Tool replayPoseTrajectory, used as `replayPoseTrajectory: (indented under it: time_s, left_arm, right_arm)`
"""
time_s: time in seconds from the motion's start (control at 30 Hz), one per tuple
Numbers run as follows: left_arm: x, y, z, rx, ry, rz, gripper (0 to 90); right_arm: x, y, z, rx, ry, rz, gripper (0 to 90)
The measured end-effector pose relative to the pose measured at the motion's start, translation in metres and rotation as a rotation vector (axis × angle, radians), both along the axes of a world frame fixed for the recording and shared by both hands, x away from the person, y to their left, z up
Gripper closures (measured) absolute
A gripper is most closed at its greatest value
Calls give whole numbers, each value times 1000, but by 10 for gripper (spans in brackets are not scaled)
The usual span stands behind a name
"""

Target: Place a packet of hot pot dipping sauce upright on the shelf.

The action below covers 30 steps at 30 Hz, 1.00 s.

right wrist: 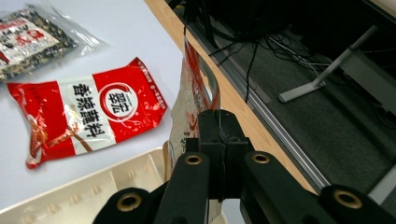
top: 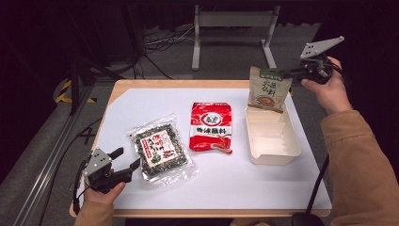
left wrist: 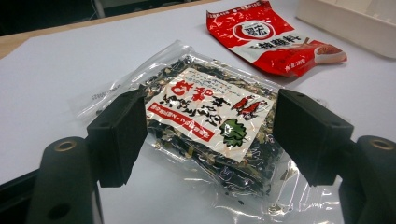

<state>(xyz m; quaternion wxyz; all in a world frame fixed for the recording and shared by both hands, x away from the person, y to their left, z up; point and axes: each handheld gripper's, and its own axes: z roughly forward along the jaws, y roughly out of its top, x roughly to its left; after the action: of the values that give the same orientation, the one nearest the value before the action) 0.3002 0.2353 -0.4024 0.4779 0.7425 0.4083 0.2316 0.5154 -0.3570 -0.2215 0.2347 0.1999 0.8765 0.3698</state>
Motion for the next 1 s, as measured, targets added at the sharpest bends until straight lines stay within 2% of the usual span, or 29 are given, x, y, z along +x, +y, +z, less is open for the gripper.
replayPoseTrajectory:
  time_s: [0.1,0.5,0.8,1.0]
  left_arm:
    - [0,-1,0,-1,3,-1,271]
    - [0,-1,-1,0,5,-6,271]
    - [1,-2,-2,3,6,-9,271]
    - [2,-2,-2,2,8,-14,270]
  right_arm:
    - [3,0,-3,-18,-2,0,899]
    - [11,6,-13,-39,6,6,898]
    - [12,10,-23,-62,31,12,898]
    - [13,6,-36,-38,55,6,898]
